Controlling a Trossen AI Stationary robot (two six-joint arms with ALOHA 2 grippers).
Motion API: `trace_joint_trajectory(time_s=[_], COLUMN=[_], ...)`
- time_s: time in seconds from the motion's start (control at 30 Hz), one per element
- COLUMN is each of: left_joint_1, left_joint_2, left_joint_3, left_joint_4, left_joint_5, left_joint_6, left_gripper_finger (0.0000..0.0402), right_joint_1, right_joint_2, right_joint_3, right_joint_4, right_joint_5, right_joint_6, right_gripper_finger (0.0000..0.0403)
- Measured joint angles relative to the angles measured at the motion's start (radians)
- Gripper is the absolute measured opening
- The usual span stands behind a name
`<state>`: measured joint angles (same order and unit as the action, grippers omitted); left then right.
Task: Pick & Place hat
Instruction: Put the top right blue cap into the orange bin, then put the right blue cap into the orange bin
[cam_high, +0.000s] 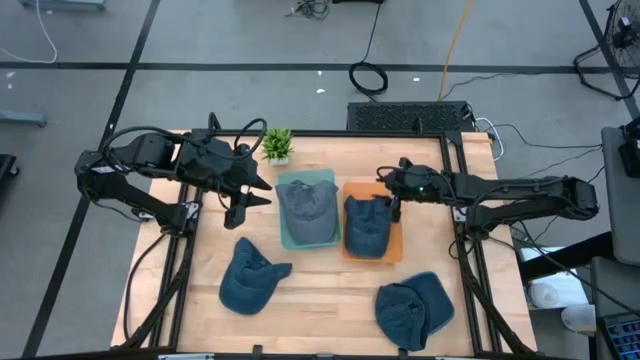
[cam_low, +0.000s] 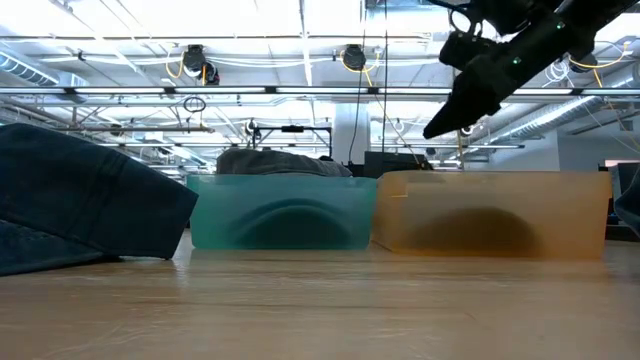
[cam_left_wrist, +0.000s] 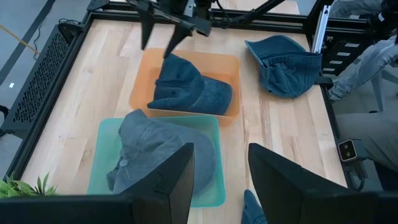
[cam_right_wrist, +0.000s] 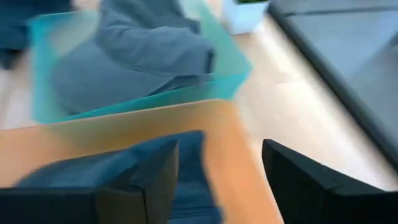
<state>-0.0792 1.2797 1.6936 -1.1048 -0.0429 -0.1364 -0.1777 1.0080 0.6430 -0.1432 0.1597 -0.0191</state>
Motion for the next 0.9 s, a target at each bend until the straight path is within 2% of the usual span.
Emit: trace_joint_trajectory(time_s=[0.13,0.37,0.53,0.67,0.9], left_joint_1=[0.0,0.0,0.0,0.0,0.0], left_joint_2=[0.0,0.0,0.0,0.0,0.0], left_joint_3=[0.0,0.0,0.0,0.0,0.0], left_joint_4=[0.0,0.001,0.001,0.001,0.001], left_joint_5=[0.0,-0.01,-0.01,-0.01,-0.009], left_joint_6=[0.004,0.01,0.0,-0.003,-0.004], left_gripper_finger=[0.0159,0.0159,0.0159,0.0159,0.0159], right_joint_1=[0.034,0.103,0.157,0.178,0.181], right_joint_2=[0.021,0.086,0.087,0.079,0.077], right_joint_3=[0.0,-0.001,0.0,0.001,0.001], right_joint_4=[-0.022,-0.036,0.003,0.012,0.011], right_joint_5=[-0.058,-0.061,-0.002,-0.004,-0.005], right_joint_6=[0.068,0.143,0.184,0.184,0.189], right_gripper_finger=[0.0211,0.0156,0.0144,0.0181,0.0288])
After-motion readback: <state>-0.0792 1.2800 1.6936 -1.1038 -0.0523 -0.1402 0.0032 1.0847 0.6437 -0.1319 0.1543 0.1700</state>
